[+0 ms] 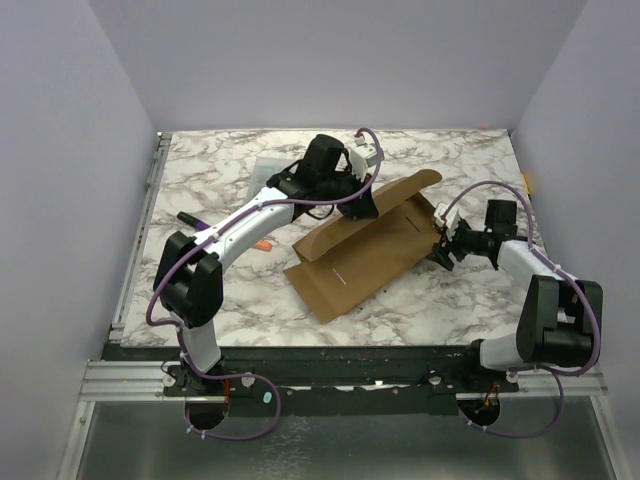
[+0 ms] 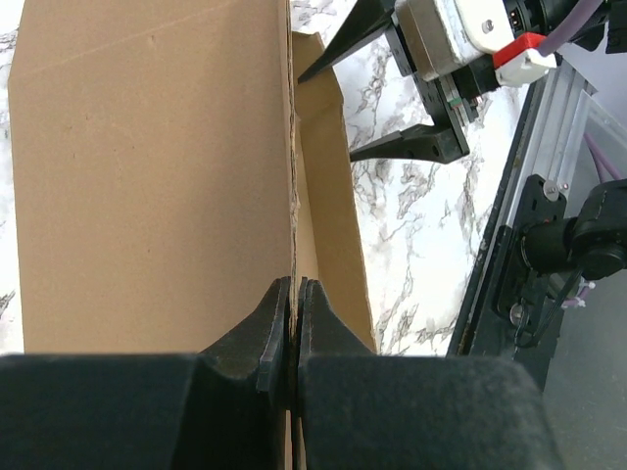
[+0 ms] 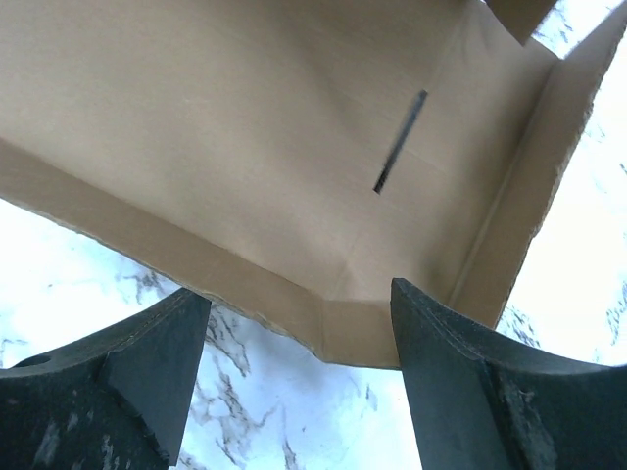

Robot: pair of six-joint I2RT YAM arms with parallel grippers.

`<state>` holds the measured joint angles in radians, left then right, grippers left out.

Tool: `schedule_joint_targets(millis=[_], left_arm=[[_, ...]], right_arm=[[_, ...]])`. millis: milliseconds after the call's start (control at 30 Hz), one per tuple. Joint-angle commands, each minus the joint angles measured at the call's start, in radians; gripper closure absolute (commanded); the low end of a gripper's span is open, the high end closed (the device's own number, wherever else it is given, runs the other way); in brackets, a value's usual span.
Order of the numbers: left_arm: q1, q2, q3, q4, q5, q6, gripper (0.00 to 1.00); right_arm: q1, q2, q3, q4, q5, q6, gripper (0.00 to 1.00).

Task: Fold the paper box
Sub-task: Fold the paper box at the center of the board.

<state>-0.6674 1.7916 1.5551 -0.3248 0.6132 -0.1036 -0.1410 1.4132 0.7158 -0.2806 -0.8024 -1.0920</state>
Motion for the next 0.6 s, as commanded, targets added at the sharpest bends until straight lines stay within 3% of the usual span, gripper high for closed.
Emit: schedule_joint_targets(millis=[0, 333, 567], left_arm=[[0.002, -0.034, -0.013, -0.021, 0.038, 0.009, 1.0], [0.002, -0.034, -0.024, -0.022, 0.03, -0.011, 1.0], [0.004, -0.035, -0.023, -0.02, 0.027, -0.016, 1.0]], right_arm=[[-0.025, -0.023, -0.033, 0.155, 0.046, 0.084, 0.25], [-0.031, -0.068, -0.079, 0.237, 0.002, 0.18, 0.17], [-0.03, -0.091, -0.069, 0.292, 0.089, 0.313, 0.12]])
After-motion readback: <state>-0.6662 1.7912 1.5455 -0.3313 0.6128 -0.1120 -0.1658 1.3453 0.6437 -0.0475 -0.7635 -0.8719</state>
